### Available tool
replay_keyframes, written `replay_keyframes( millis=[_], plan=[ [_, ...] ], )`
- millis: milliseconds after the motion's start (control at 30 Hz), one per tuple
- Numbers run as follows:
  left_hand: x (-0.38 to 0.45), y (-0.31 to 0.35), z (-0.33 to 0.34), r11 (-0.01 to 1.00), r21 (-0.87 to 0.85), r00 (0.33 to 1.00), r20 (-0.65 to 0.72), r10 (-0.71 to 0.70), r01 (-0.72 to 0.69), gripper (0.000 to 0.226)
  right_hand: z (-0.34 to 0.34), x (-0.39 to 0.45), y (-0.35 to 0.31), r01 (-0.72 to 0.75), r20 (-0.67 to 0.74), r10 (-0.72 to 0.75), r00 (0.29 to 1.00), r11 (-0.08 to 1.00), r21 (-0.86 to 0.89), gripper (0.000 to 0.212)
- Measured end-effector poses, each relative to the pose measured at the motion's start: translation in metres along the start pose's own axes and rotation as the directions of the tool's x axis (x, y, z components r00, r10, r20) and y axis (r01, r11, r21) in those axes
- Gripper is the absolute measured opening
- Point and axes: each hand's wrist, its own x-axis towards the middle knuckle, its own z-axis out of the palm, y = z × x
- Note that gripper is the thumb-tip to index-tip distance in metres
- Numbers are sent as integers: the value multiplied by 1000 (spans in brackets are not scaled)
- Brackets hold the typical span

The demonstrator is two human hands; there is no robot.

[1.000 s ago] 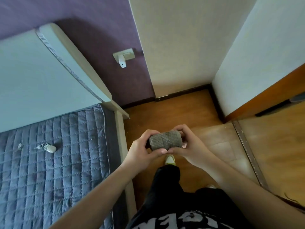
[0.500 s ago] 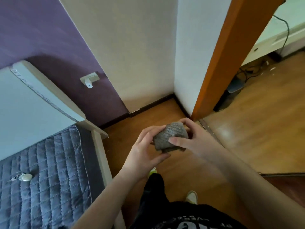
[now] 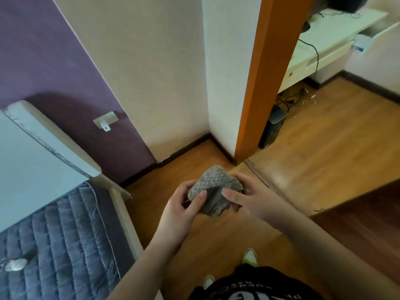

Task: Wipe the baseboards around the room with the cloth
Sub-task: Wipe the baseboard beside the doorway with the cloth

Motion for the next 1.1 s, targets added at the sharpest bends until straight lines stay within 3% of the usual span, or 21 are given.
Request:
replay_keyframes(
  millis=[200,367,567,700,767,833,933,1100],
  plan=[
    [-25,-24,-17,978,-139,985,100,-143,156,52,38,-32,20,-106,-62,110,992,992,72,53],
    [-39,-37,2,921,-189,920,269,-286,341,65,52,-77,42,-213,-183,248,951,958,195,54],
    [-47,-35,49,939,-113,857,456,-240,323,40,40,-145,60,-193,-352,304,885,929,316,36],
    [-55,-30,98,941,-102,815,536,-222,324,38,29,-195,74,-144,-475,291,830,936,321,29],
    [-63,-29,129,930,-77,768,590,-248,359,40,20,-225,83,-99,-536,295,791,926,363,30],
    [-77,-28,164,927,-12,717,638,-282,375,56,11,-260,96,-40,-599,300,742,912,407,27],
    [-107,-27,224,930,106,600,737,-311,353,73,-1,-326,122,33,-679,328,657,887,461,27],
    [-173,-26,325,944,246,426,846,-320,221,51,-10,-448,169,126,-755,370,542,852,508,29]
  ],
)
